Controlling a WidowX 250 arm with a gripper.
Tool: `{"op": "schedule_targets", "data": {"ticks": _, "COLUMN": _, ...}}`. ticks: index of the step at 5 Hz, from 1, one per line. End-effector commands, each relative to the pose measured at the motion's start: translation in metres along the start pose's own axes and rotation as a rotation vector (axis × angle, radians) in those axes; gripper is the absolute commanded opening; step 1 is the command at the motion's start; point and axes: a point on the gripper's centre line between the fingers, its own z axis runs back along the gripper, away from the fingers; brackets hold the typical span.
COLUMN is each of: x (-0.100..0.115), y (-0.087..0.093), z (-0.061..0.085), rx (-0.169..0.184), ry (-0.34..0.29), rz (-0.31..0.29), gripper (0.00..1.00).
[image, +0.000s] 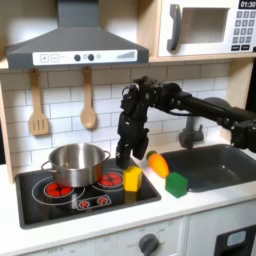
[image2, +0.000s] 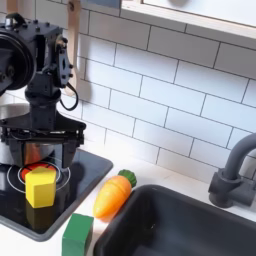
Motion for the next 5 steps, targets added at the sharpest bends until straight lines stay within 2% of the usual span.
{"op": "schedule_targets", "data": {"ticks": 1, "x": -0.022, "y": -0.008, "z": -0.005, "rx": -0.041, "ry": 0.075, "rz": -0.060, "gripper": 1.00}}
{"op": "schedule_targets", "data": {"ticks": 2, "x": -0.029, "y": -0.009, "z": -0.011, "rx": -0.044, "ry": 0.105, "rz": -0.072, "gripper": 1.00}}
{"op": "schedule_targets", "data": {"ticks": 3, "x": -0.030, "y": -0.014, "z": -0.006, "rx": -0.055, "ry": 0.092, "rz": -0.083, "gripper": 1.00}}
{"op": "schedule_targets", "data": {"ticks": 4, "x": -0.027, "y": -0.014, "z": -0.006, "rx": -0.053, "ry": 0.087, "rz": -0.069, "gripper": 1.00}}
{"op": "schedule_targets", "data": {"ticks": 5, "x": -0.037, "y": -0.023, "z": -0.007, "rx": -0.071, "ry": 0.121, "rz": -0.082, "gripper": 1.00}}
